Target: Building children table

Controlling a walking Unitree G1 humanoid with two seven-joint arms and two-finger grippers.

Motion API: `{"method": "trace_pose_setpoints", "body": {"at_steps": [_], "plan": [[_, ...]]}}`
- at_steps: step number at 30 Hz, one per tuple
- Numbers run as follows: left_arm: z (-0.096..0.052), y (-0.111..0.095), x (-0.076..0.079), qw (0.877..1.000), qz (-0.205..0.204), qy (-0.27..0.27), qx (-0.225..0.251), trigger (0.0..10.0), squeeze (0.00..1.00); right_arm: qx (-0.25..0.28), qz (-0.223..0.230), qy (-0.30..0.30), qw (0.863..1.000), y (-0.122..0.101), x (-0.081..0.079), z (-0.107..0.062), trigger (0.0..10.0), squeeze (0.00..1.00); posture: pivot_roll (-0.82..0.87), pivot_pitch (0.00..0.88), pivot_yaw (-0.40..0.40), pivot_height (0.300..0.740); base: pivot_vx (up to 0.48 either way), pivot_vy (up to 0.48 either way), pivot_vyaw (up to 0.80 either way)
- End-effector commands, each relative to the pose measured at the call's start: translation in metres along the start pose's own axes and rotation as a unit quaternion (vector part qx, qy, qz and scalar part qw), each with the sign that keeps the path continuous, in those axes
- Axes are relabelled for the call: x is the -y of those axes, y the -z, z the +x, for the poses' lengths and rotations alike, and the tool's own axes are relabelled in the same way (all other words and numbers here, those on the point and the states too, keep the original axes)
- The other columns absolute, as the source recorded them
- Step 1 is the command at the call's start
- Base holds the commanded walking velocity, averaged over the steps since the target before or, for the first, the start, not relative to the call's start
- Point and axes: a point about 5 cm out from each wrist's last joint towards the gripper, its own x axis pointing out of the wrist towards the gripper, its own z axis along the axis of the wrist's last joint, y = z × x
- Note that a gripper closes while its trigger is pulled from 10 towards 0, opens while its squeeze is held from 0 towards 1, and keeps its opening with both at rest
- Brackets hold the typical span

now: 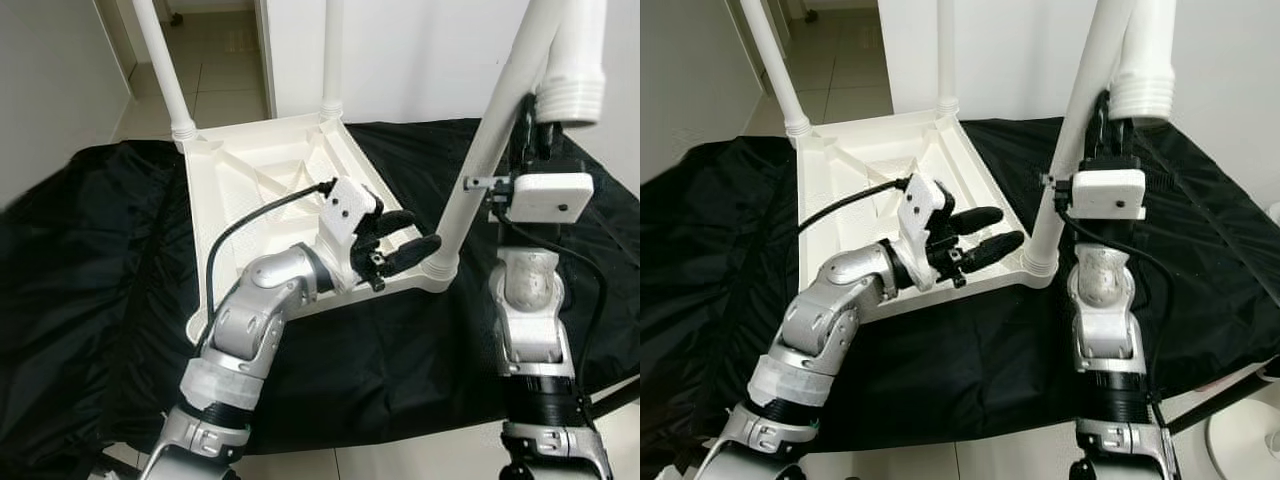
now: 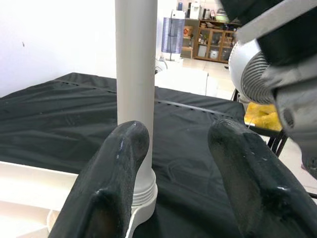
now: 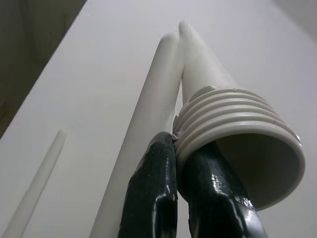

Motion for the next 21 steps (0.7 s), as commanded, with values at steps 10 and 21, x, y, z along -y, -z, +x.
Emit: {"method": "trace_pose_setpoints", "body": {"at_steps": [10, 21], "plan": [[-0.002, -0.024, -0.011, 0.999, -0.032, 0.003, 0.040, 10.0, 0.00, 0.179, -0.063, -0.126, 0.974, -0.043, -0.039, 0.002, 10.0, 0.00, -0.05, 0.000, 0.095, 0.740, 0.000, 0.000, 0.00], [-0.010, -0.029, -0.024, 0.998, -0.029, -0.030, 0.045, 10.0, 0.00, 0.152, -0.065, -0.201, 0.965, -0.027, -0.056, -0.029, 10.0, 0.00, -0.04, 0.000, 0.076, 0.740, 0.000, 0.000, 0.00]]}}
